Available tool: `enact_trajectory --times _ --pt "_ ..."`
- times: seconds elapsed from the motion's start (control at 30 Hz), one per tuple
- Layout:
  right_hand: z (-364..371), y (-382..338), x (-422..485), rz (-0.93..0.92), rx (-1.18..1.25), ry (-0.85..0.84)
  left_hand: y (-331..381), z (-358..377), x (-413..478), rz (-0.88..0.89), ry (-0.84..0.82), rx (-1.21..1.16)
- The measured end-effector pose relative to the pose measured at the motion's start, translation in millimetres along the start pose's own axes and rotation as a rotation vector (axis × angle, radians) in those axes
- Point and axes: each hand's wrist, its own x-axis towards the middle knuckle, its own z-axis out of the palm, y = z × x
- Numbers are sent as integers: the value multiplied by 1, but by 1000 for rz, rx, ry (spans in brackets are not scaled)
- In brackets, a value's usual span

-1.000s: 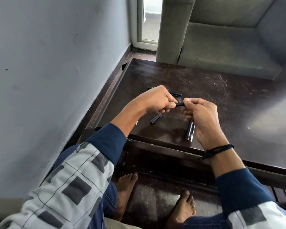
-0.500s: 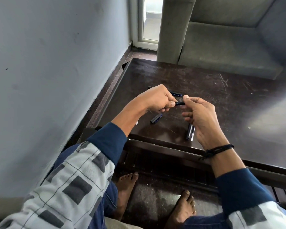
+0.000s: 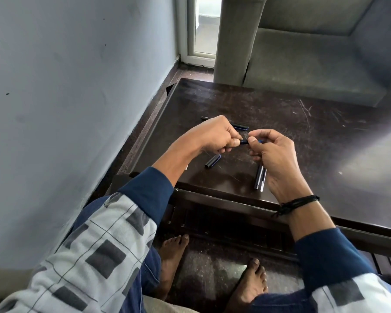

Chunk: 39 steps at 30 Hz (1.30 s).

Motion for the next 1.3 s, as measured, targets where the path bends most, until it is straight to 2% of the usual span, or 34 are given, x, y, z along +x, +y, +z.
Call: enact_trajectory --times 0.27,0.53,0.77,1.03,1.3 --pt "3 -1 -2 64 55 53 -1 0 1 -9 10 -7" --pt "2 -5 -5 -14 -3 53 0 1 1 3 4 6" --pt "3 -2 -1 67 45 58 -1 1 2 0 16 7" --pt "2 -4 -4 -2 7 48 1 3 1 21 2 30" --pt "4 -3 -4 31 43 59 2 3 2 14 11 16"
